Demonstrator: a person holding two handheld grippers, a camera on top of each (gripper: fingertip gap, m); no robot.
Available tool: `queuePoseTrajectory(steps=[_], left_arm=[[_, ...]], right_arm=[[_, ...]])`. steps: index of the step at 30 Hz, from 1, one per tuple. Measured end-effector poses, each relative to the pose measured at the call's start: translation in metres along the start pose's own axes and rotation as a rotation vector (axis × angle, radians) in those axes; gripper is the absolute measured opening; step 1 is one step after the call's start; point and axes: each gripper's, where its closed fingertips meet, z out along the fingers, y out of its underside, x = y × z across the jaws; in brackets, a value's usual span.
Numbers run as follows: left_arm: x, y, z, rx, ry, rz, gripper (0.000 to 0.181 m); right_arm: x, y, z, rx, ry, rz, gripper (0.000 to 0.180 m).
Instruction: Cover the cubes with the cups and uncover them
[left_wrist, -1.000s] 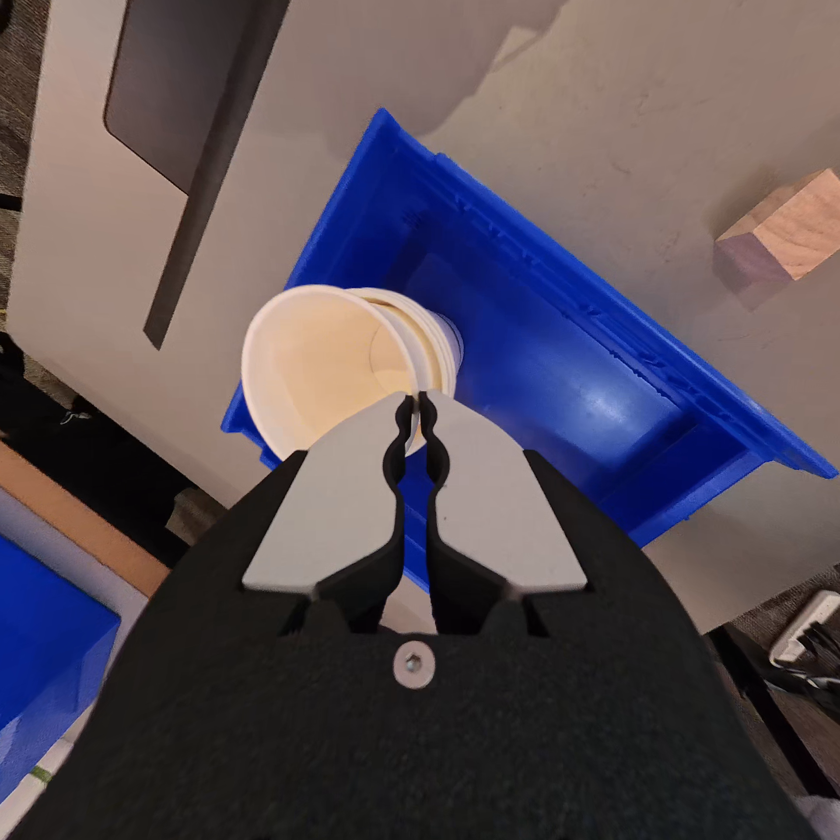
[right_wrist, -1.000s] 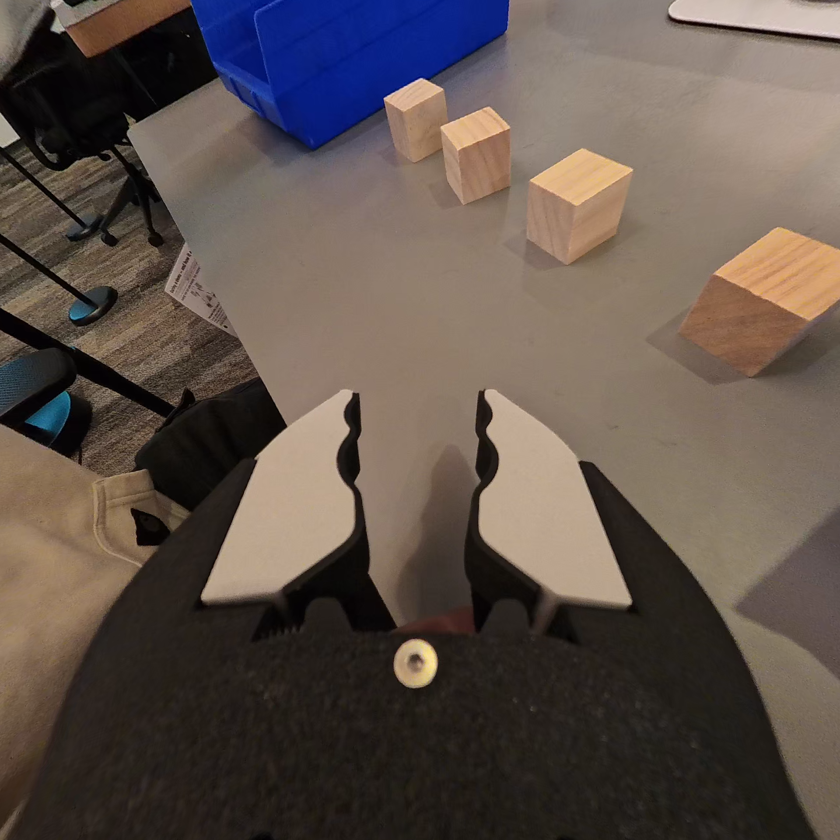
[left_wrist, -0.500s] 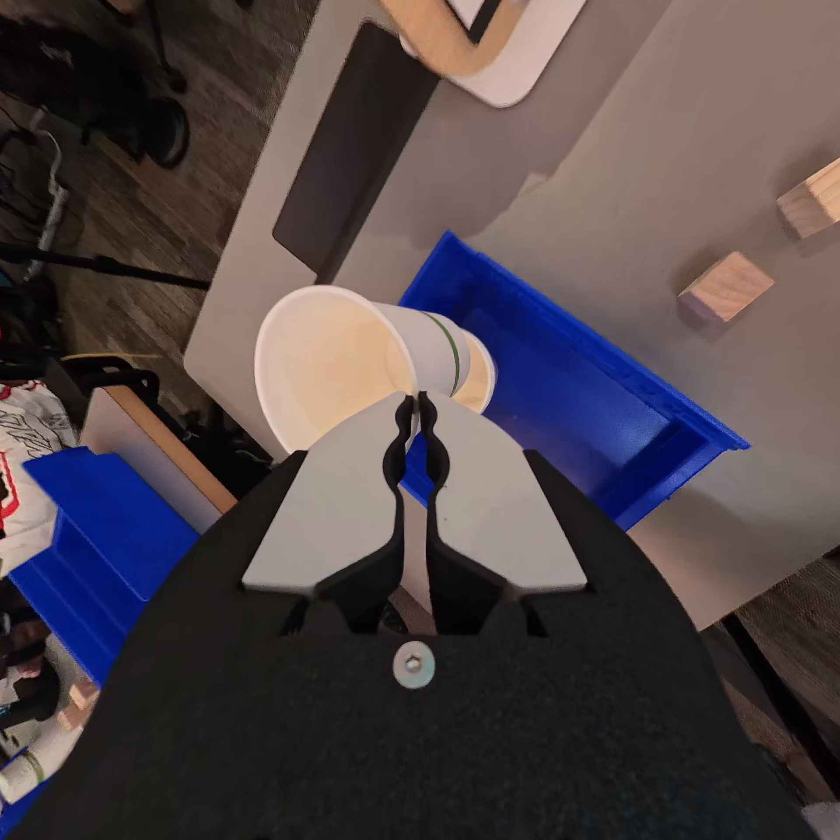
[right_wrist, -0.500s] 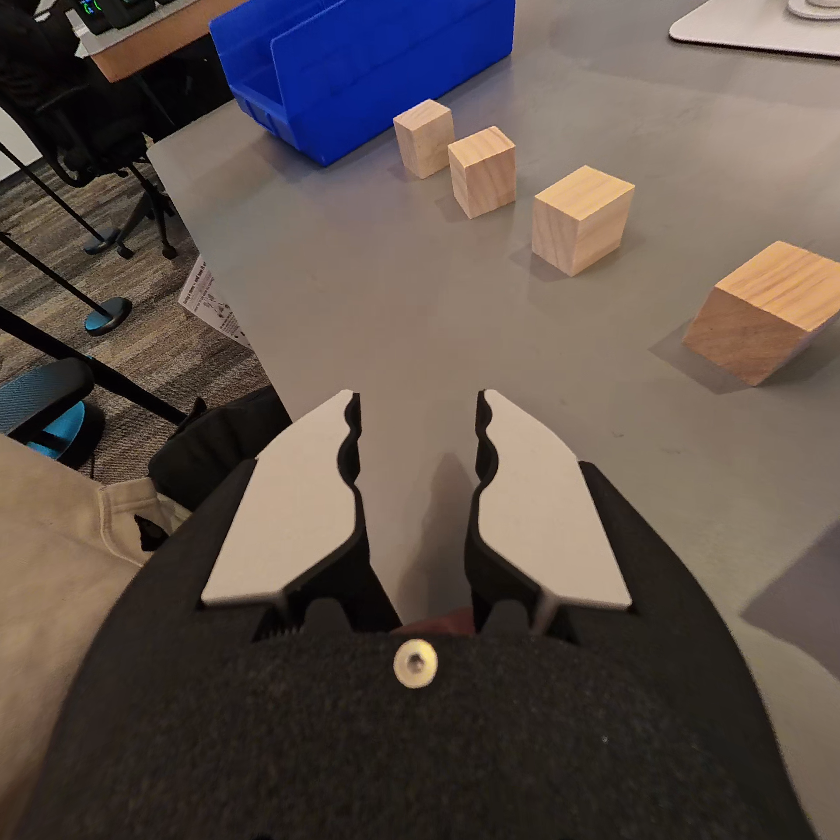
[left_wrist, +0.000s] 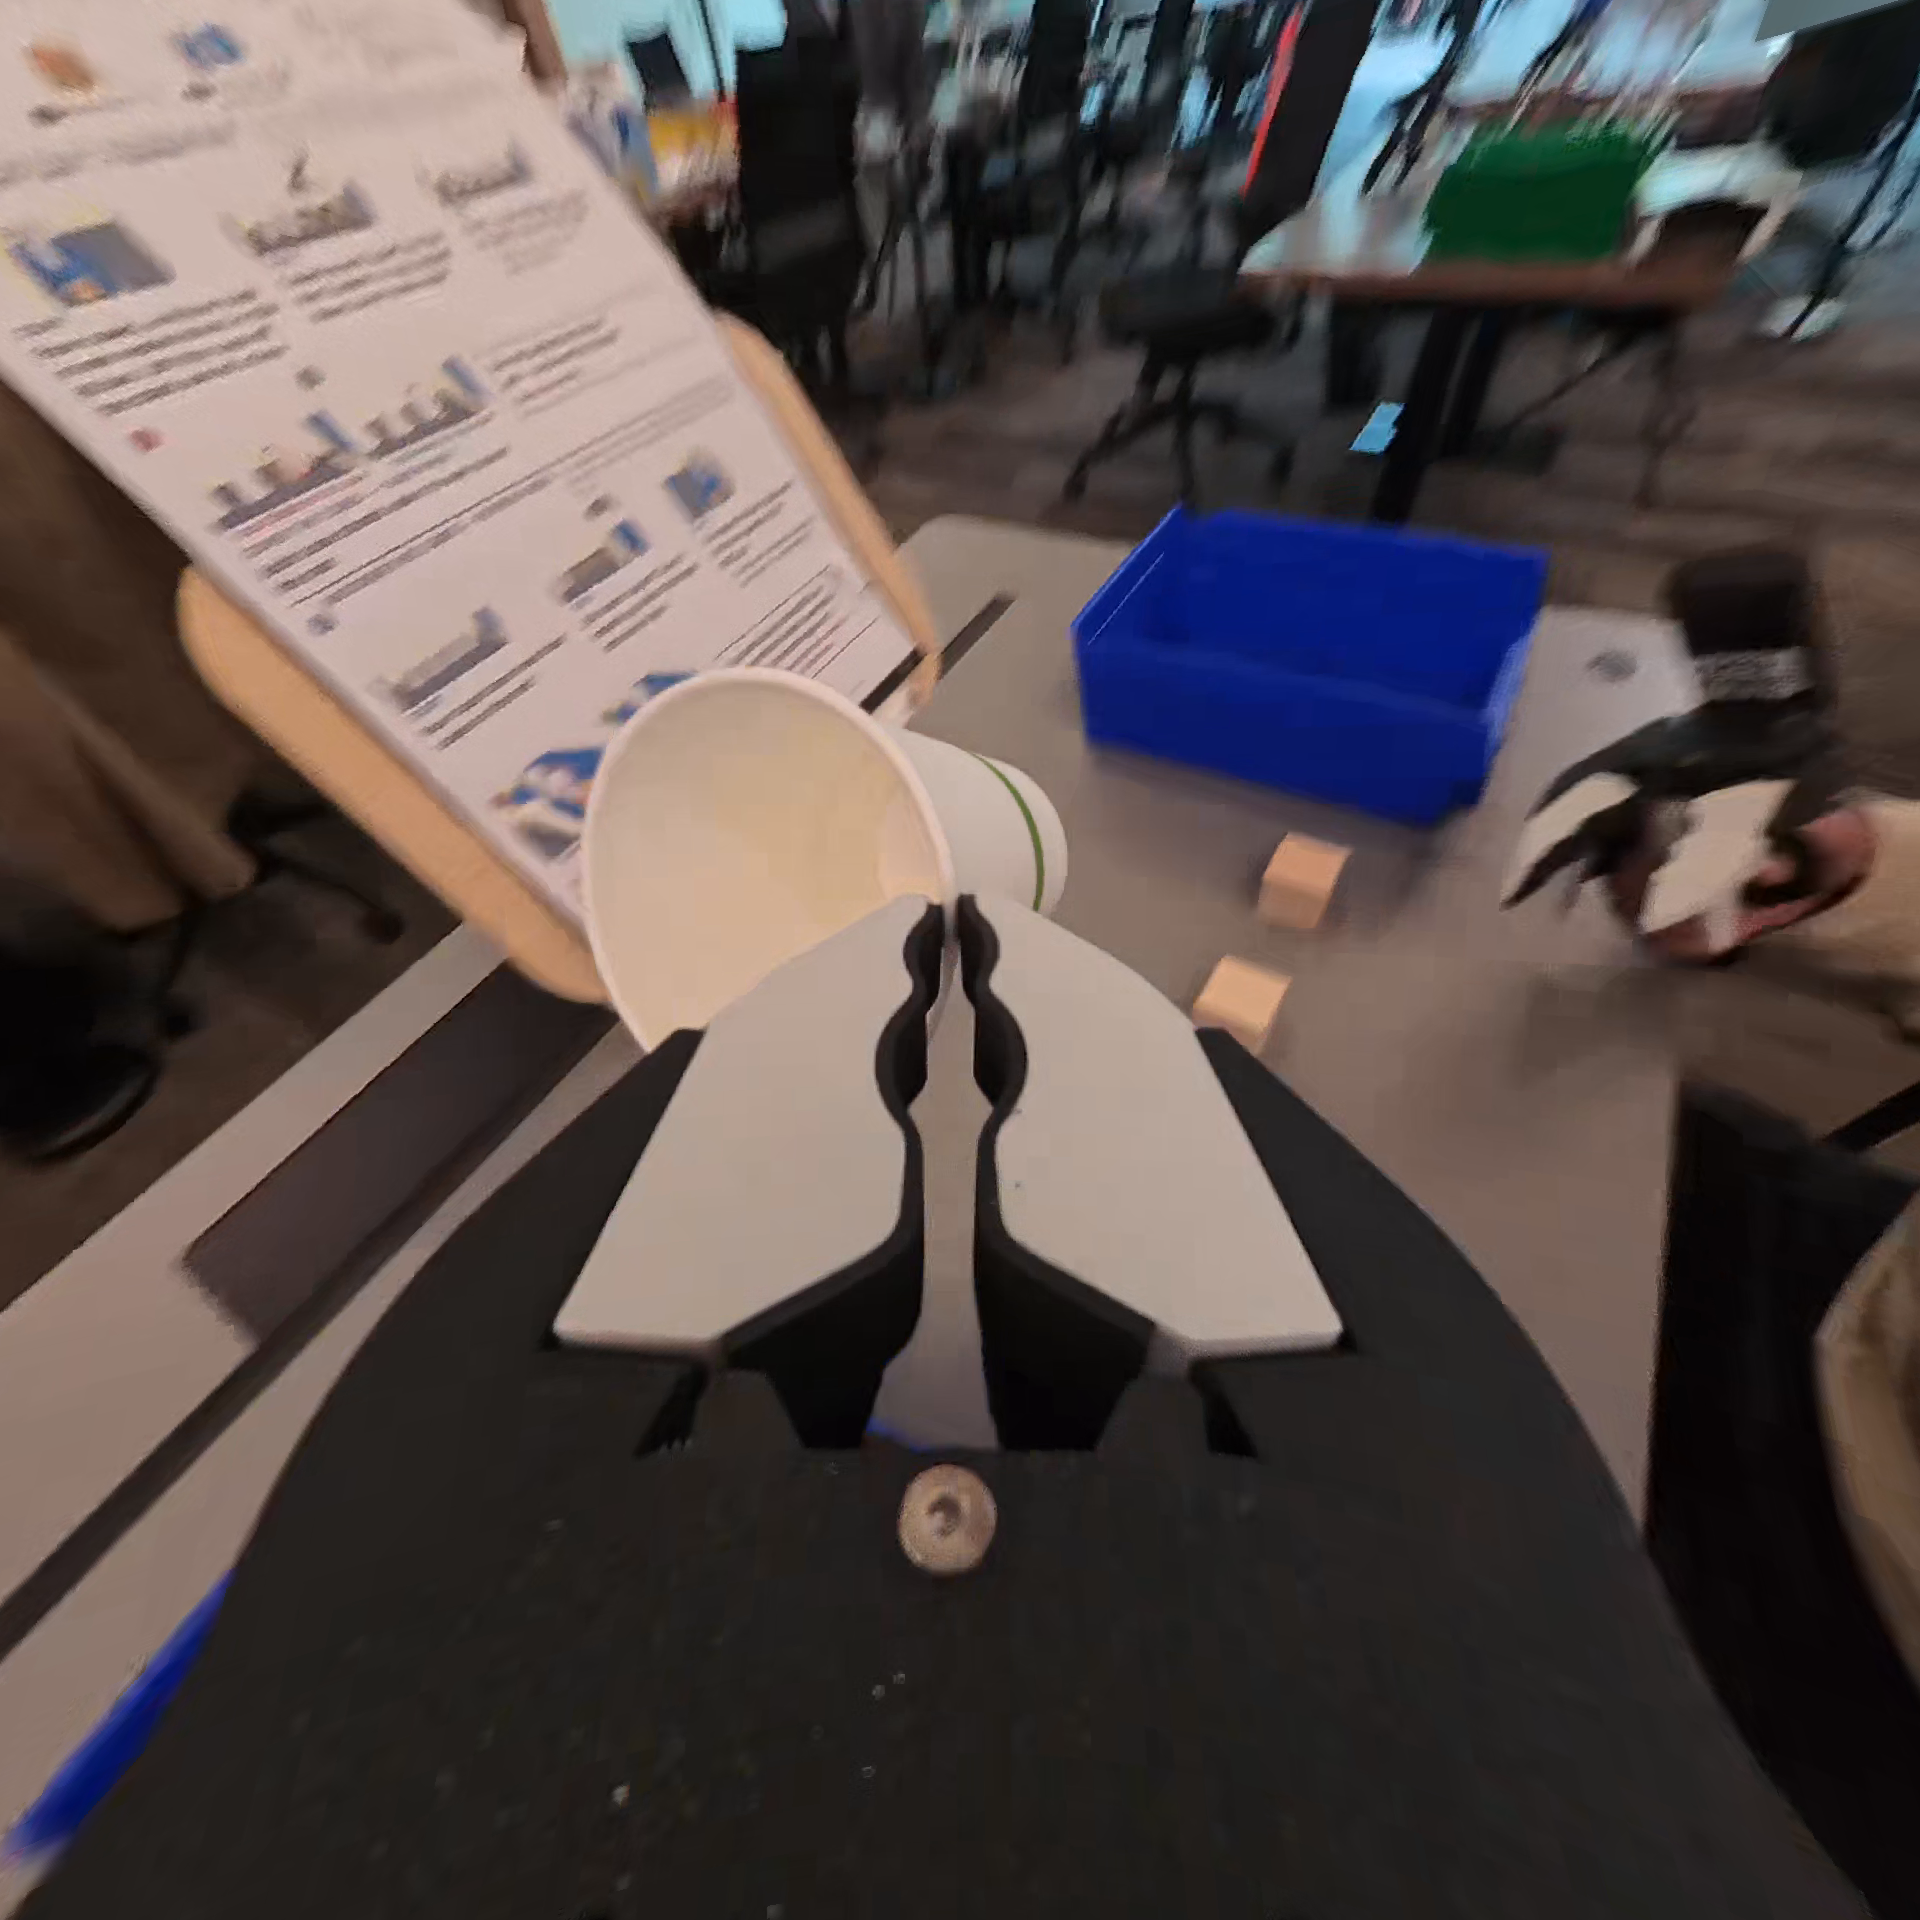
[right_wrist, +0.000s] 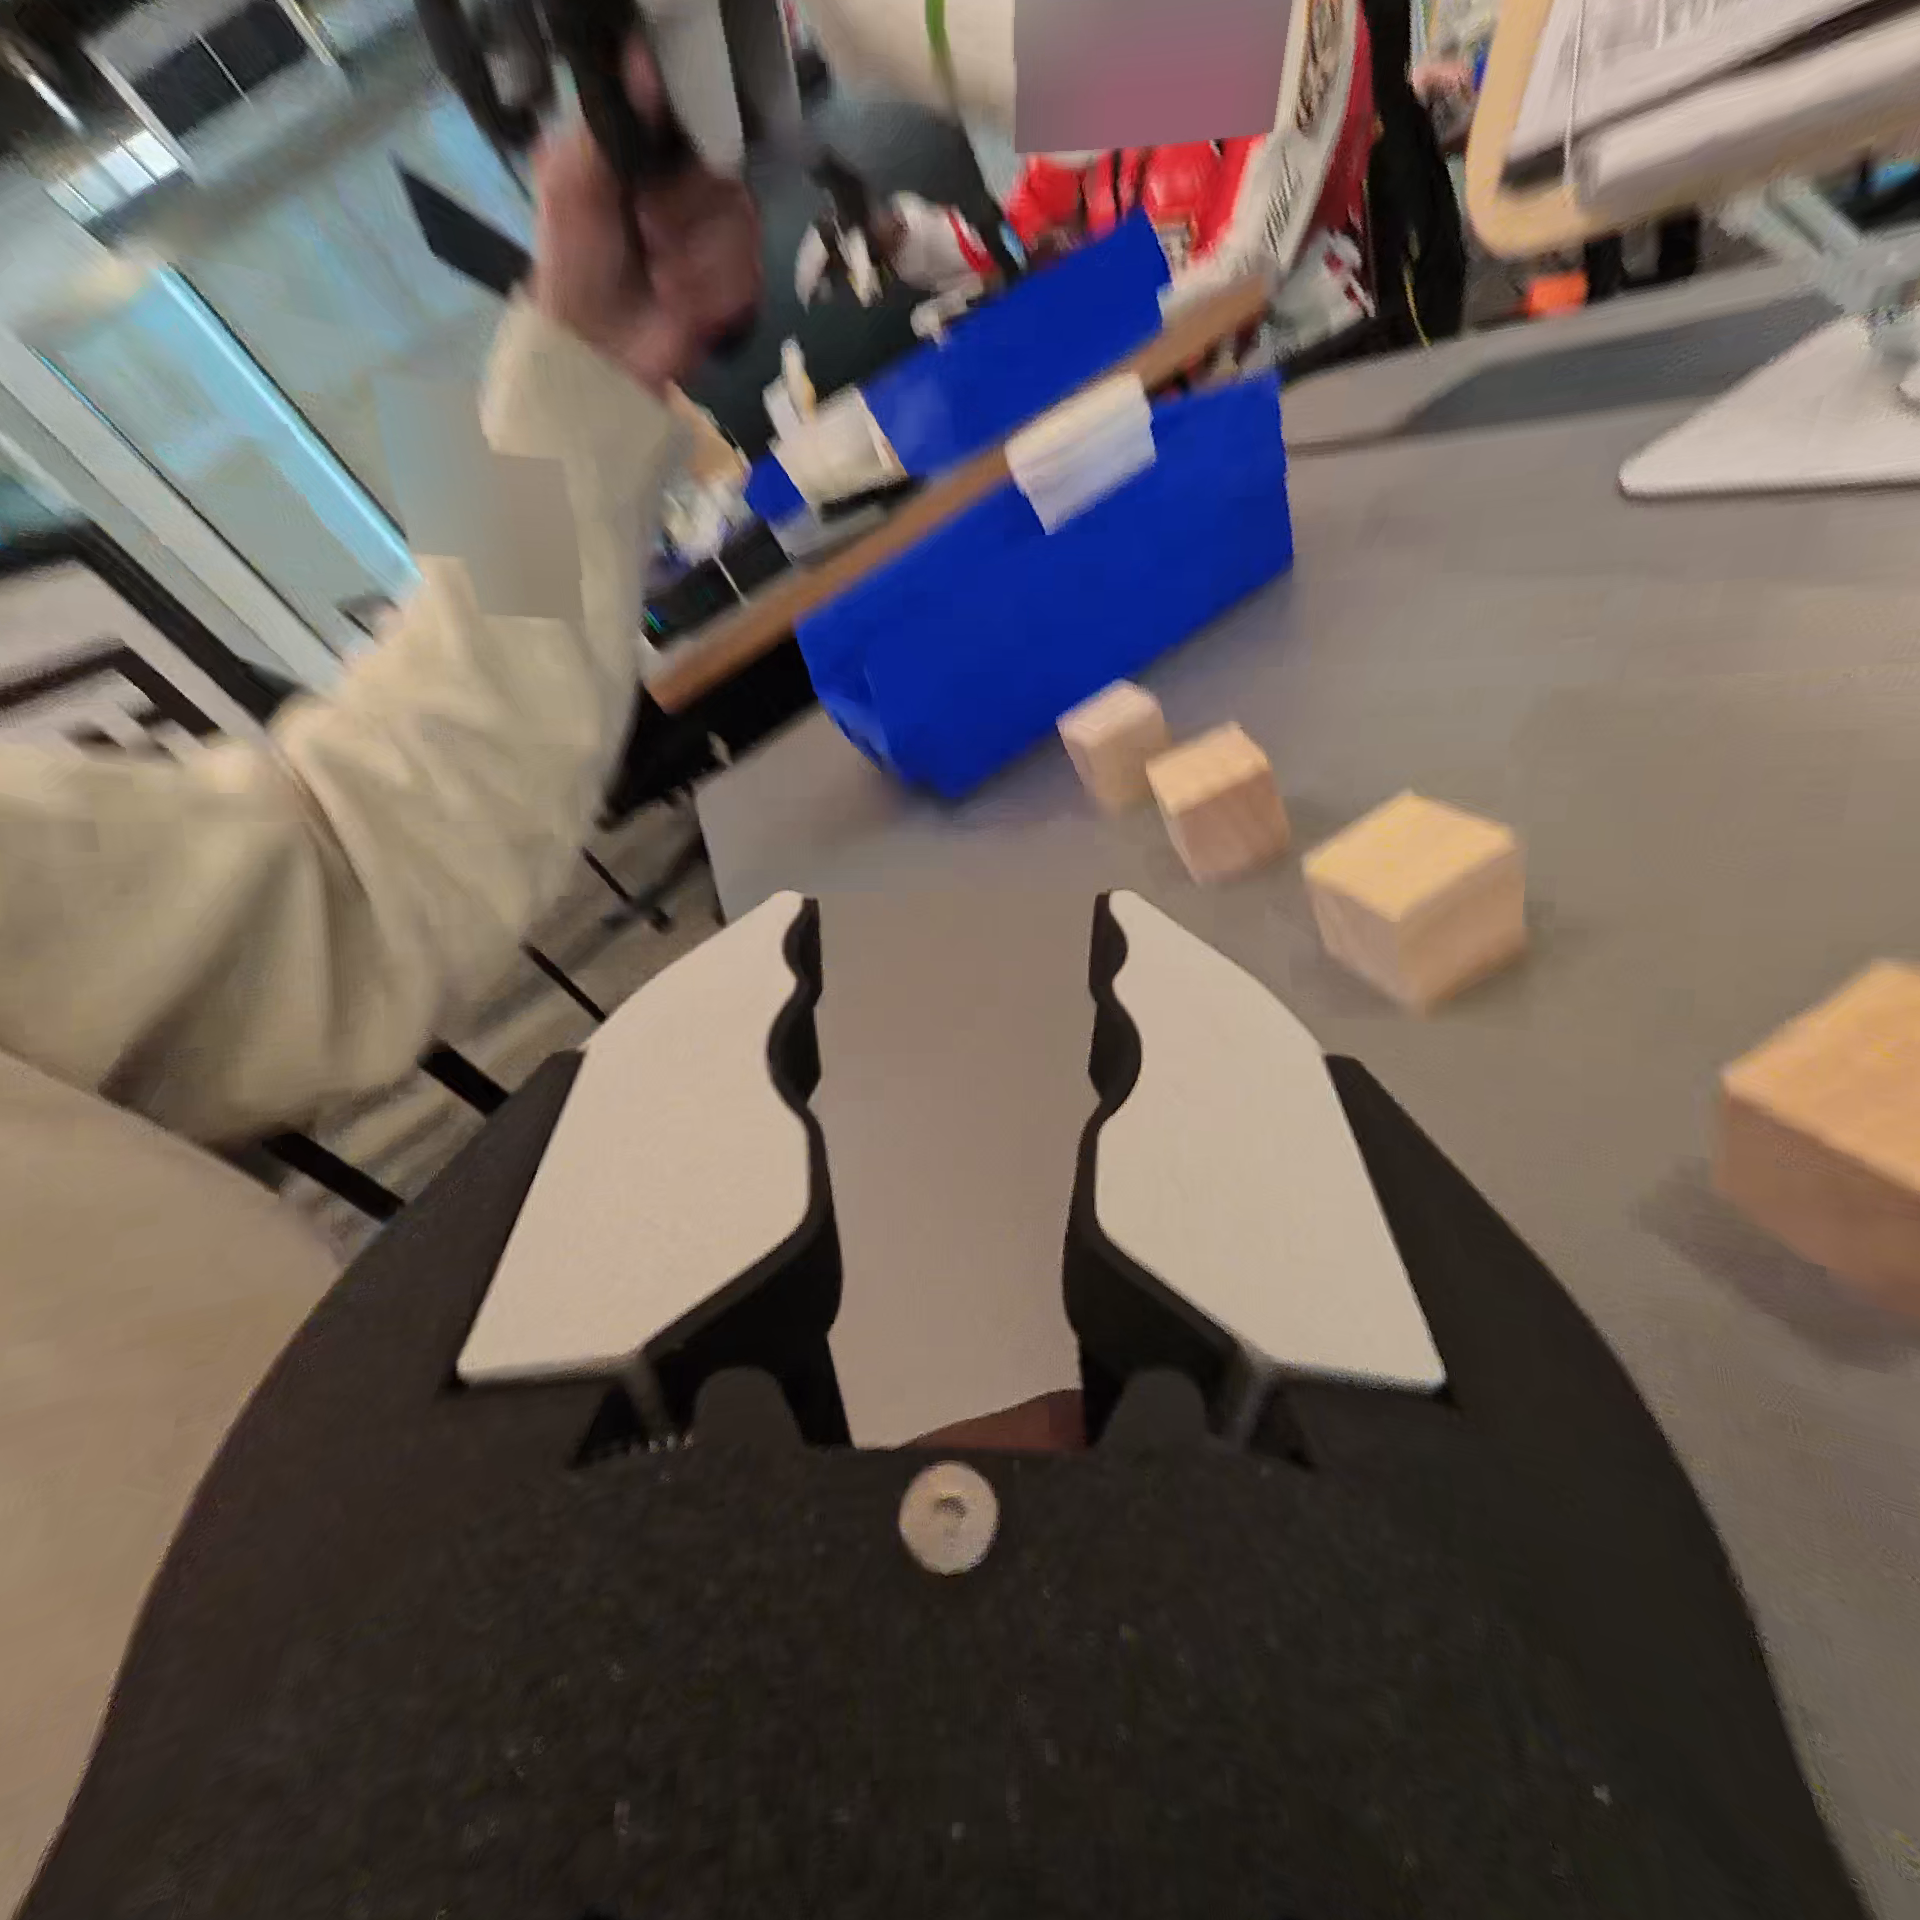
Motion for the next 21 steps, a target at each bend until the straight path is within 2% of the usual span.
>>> queuePoseTrajectory(steps=[5, 10, 15, 21], left_arm=[[0.073, -0.014, 0.026, 0.278, 0.163, -0.099, 0.003], [0.12, -0.008, 0.057, 0.343, 0.22, -0.127, 0.003], [0.139, -0.008, 0.067, 0.406, 0.258, -0.171, 0.003], [0.145, -0.003, 0.071, 0.414, 0.281, -0.194, 0.003]], right_arm=[[0.002, -0.069, 0.032, 0.196, -0.17, 0.07, 0.068], [0.003, -0.114, 0.057, 0.268, -0.212, 0.093, 0.079], [0.01, -0.121, 0.065, 0.271, -0.177, 0.073, 0.085], [0.0, -0.122, 0.068, 0.323, -0.27, 0.099, 0.082]])
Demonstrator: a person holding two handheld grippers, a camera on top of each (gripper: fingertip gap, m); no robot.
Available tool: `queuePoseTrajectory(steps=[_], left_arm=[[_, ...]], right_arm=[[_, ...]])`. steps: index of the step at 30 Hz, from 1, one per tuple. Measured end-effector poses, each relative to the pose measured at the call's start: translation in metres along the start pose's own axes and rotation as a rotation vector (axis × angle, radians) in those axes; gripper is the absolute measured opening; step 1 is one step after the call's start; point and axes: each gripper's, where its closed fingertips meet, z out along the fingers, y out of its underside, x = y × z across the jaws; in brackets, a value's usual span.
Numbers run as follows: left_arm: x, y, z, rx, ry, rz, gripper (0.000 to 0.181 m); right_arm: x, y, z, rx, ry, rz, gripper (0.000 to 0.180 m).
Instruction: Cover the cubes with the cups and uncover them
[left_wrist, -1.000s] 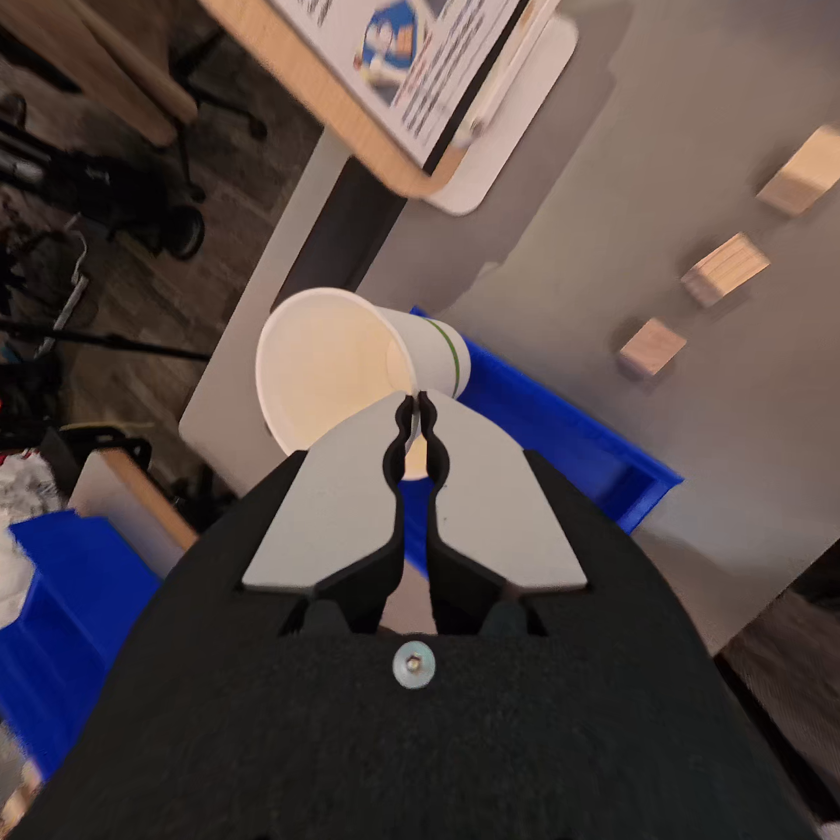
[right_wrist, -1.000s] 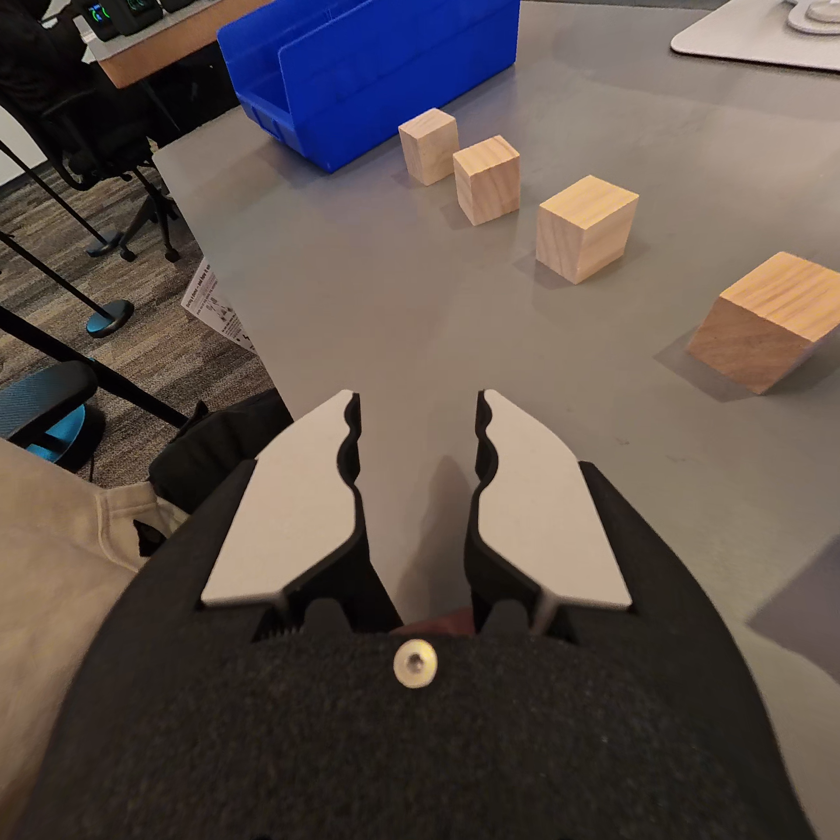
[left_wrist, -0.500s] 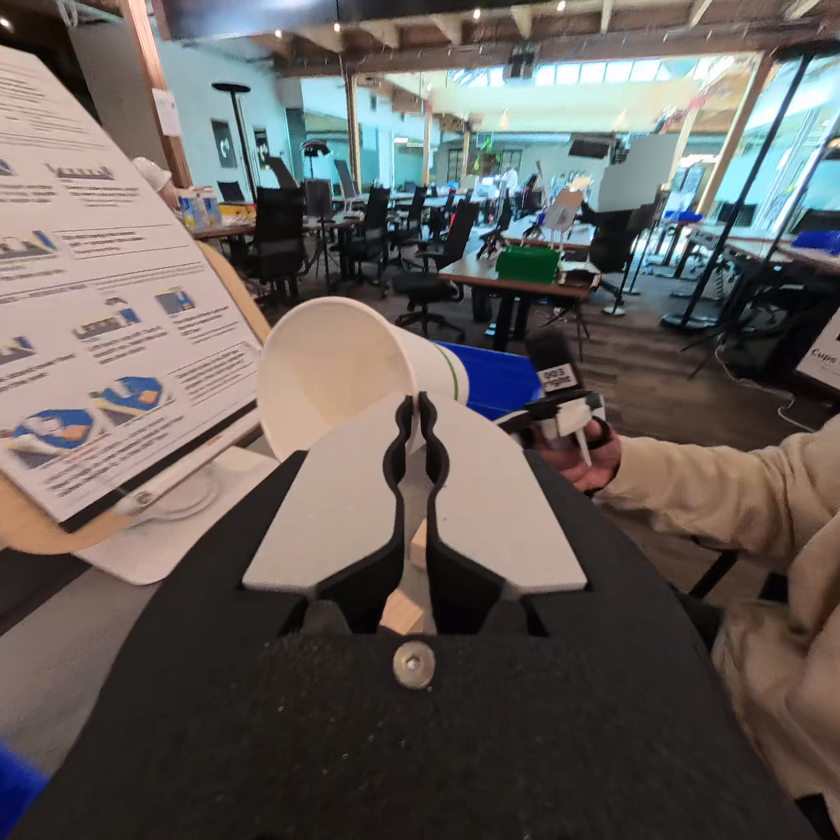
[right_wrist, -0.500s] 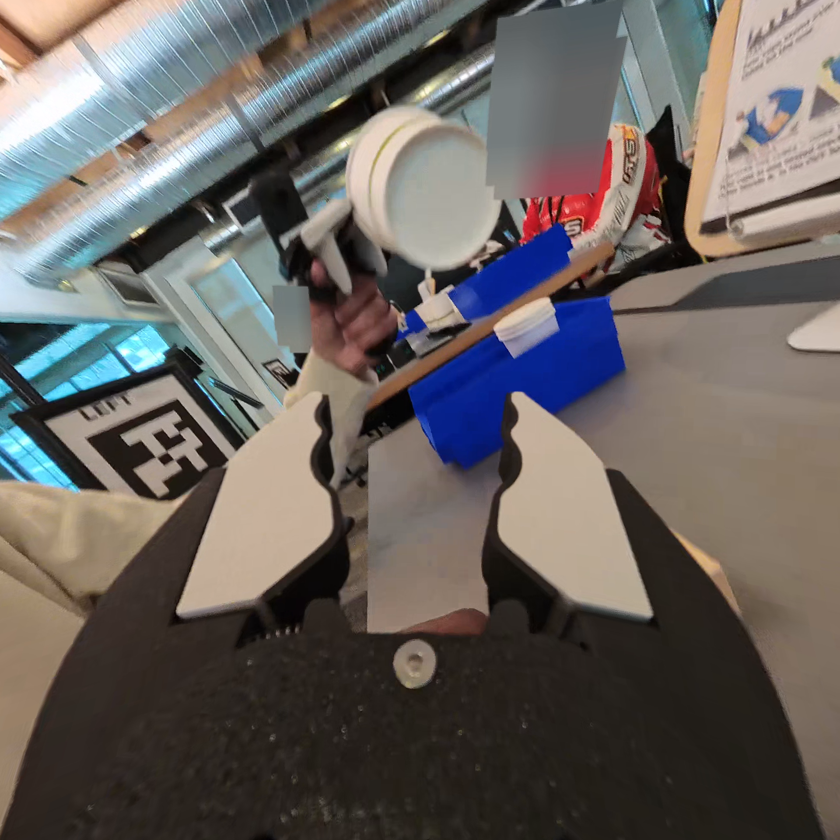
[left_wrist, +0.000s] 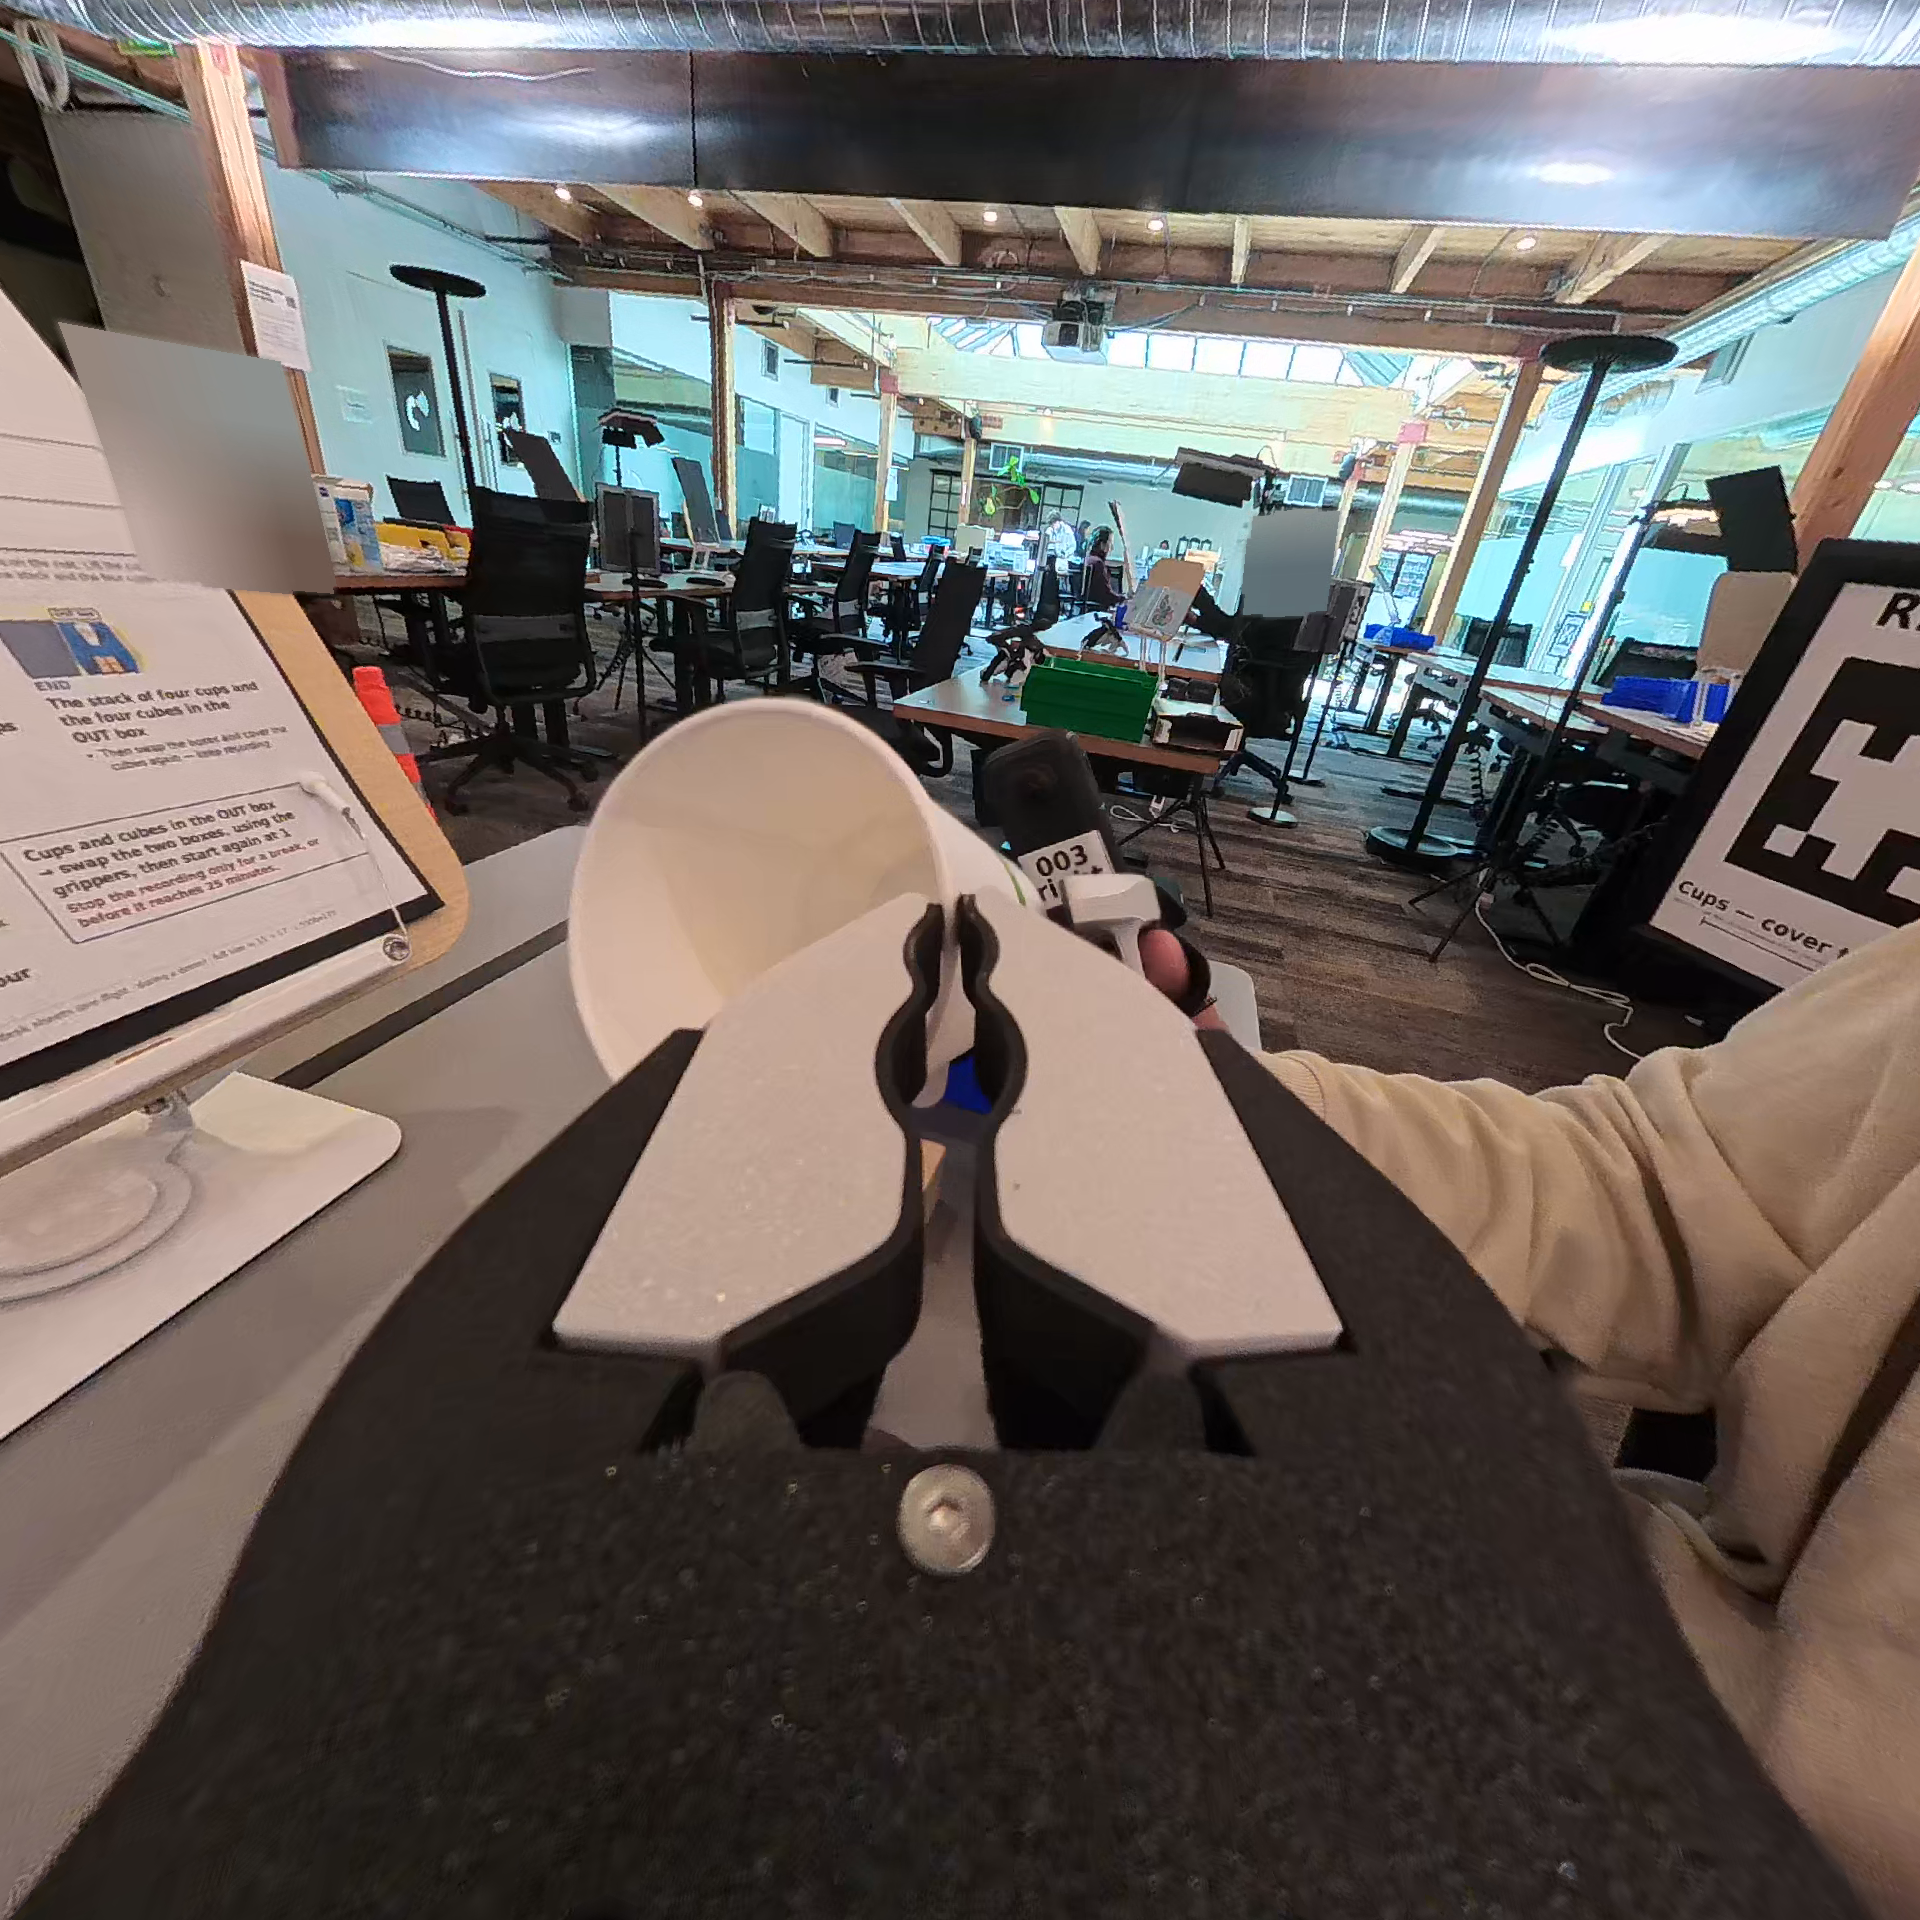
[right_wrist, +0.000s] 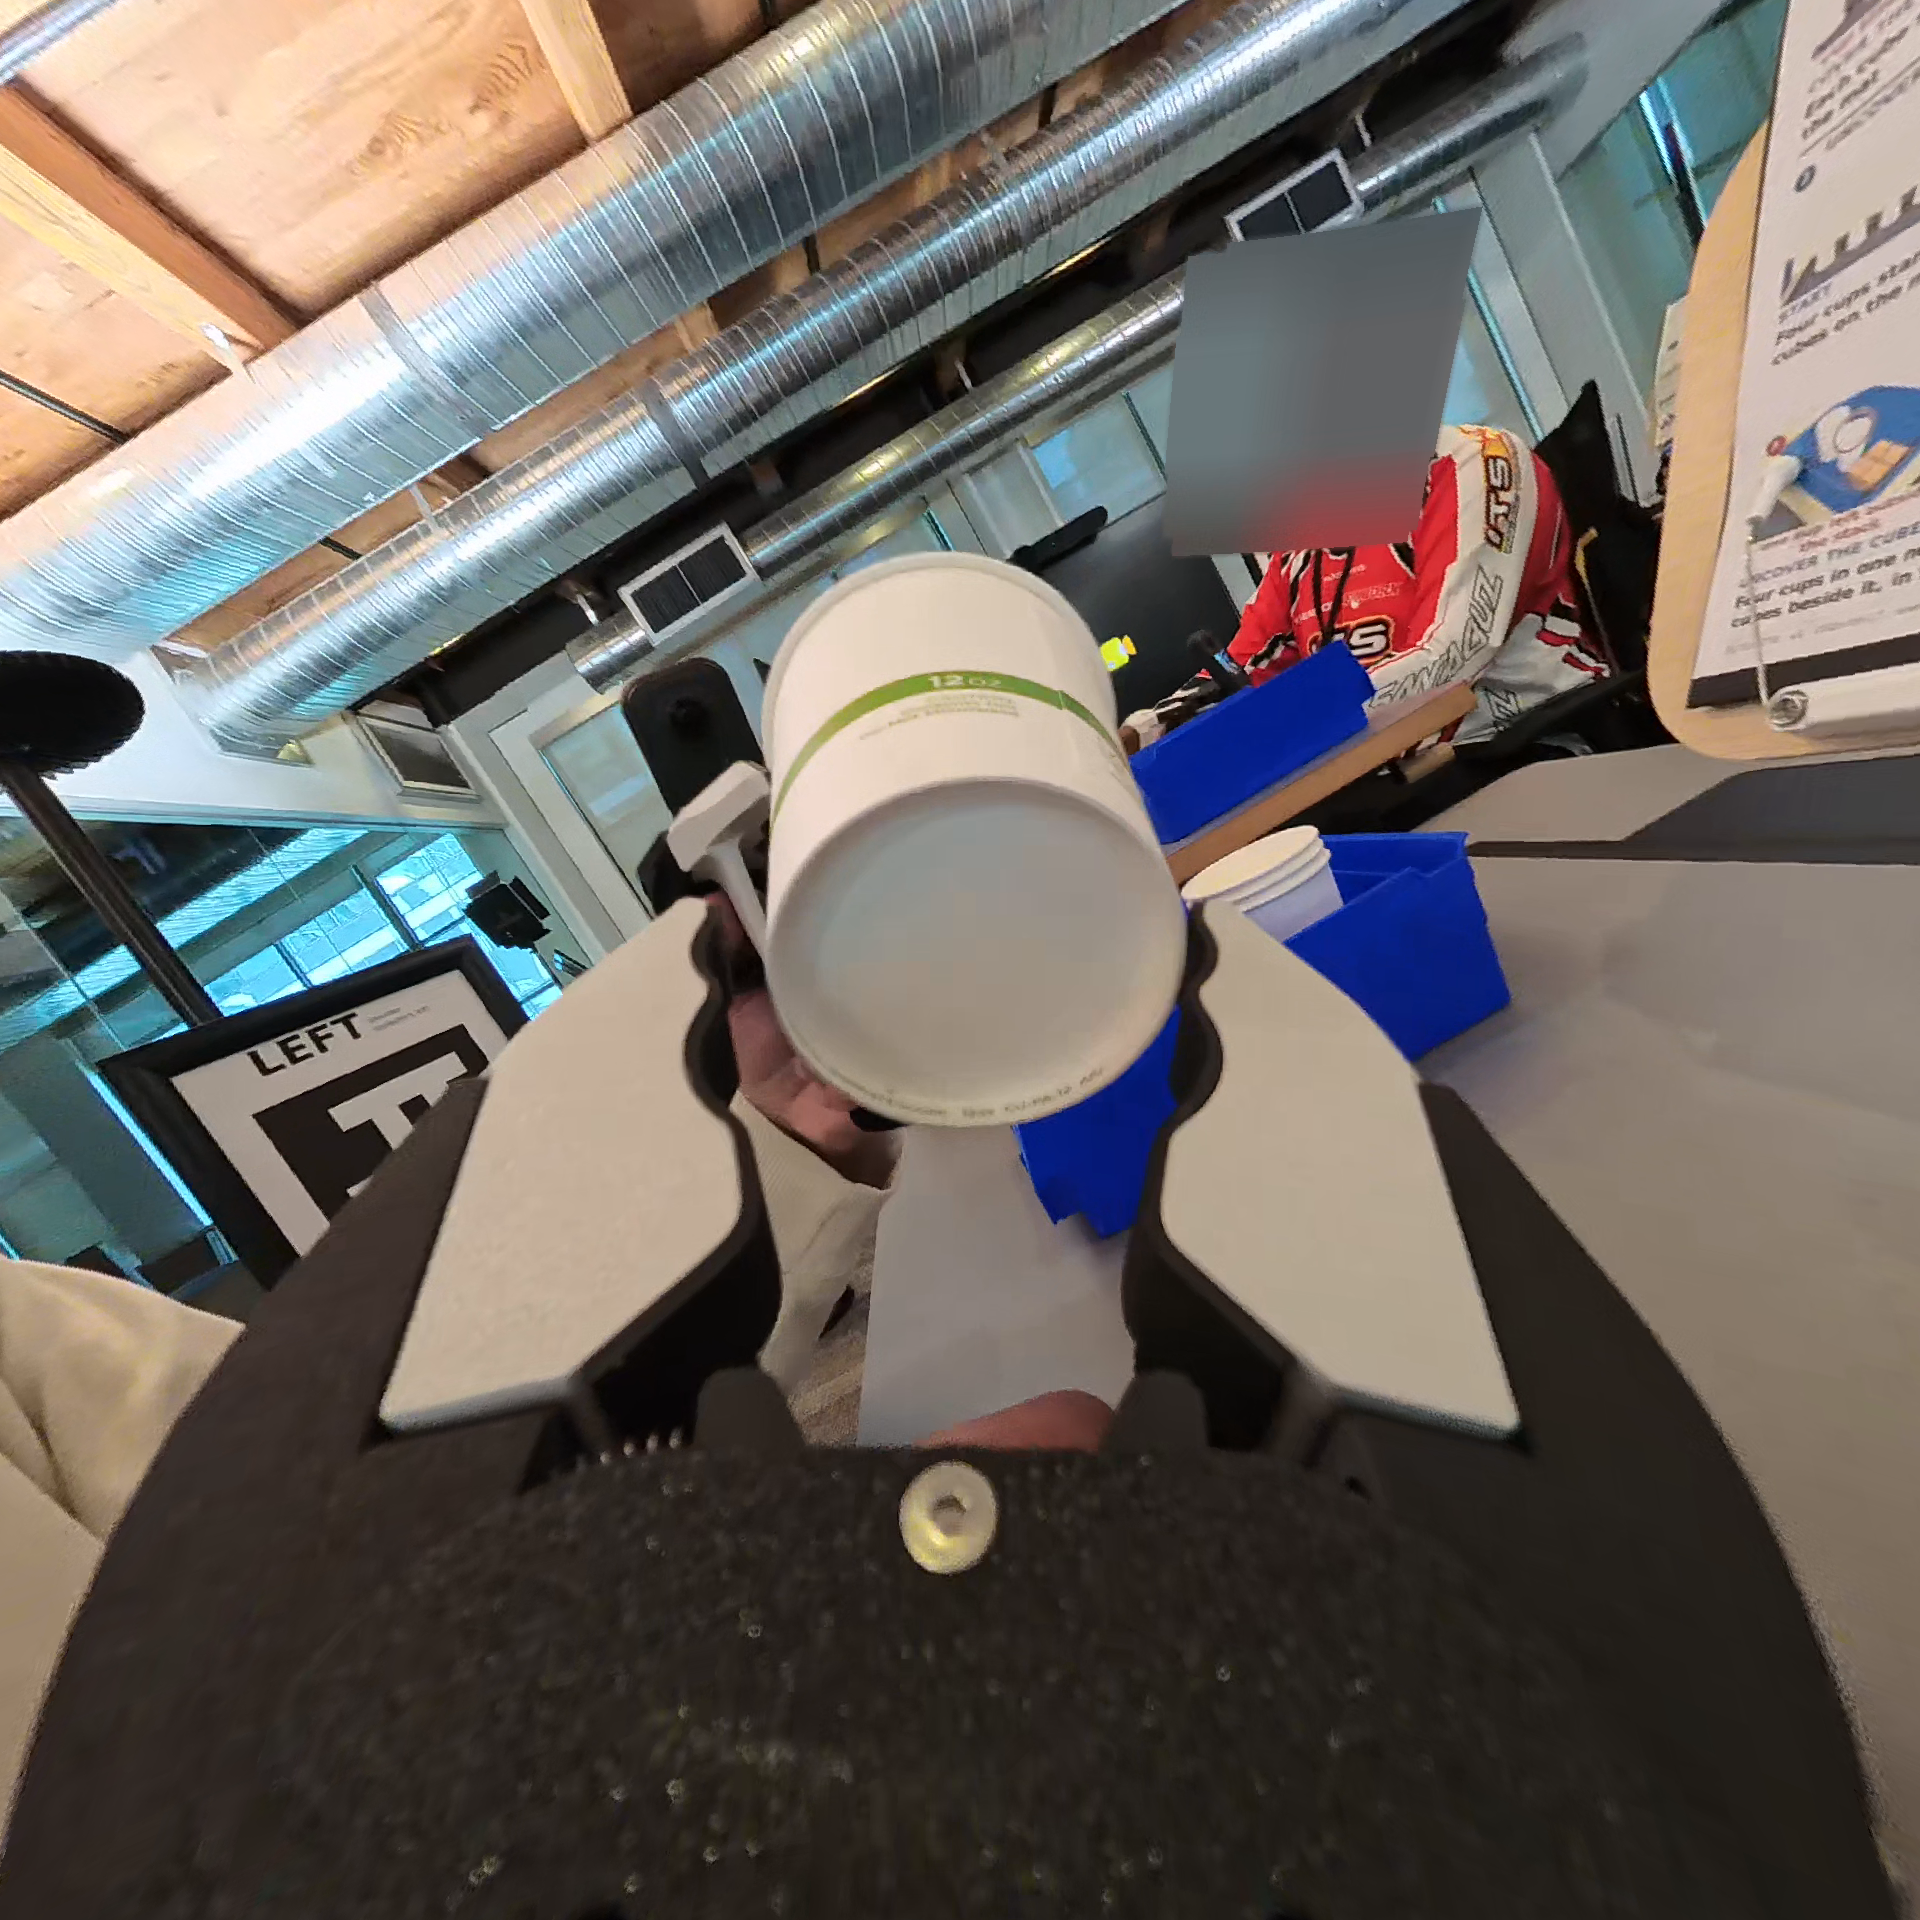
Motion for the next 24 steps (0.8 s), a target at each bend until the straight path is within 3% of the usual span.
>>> queuePoseTrajectory(steps=[9, 11, 14, 20, 24], left_arm=[[0.004, 0.015, -0.005, -0.035, -0.014, -0.007, 0.005], [0.005, 0.018, -0.008, -0.063, -0.025, -0.005, 0.027], [0.006, 0.025, -0.02, -0.138, -0.063, 0.012, 0.044], [-0.014, 0.093, -0.072, -0.515, -0.351, 0.142, 0.051], [-0.016, 0.111, -0.092, -0.518, -0.44, 0.081, 0.051]], right_arm=[[0.003, 0.011, 0.001, -0.096, 0.024, -0.007, 0.076], [0.004, 0.011, -0.002, -0.134, 0.037, -0.009, 0.076], [0.012, 0.005, -0.013, -0.224, 0.121, -0.054, 0.076], [0.03, -0.044, -0.056, -0.601, 0.41, -0.321, 0.077], [0.05, -0.061, -0.095, -1.032, 0.529, -0.531, 0.077]])
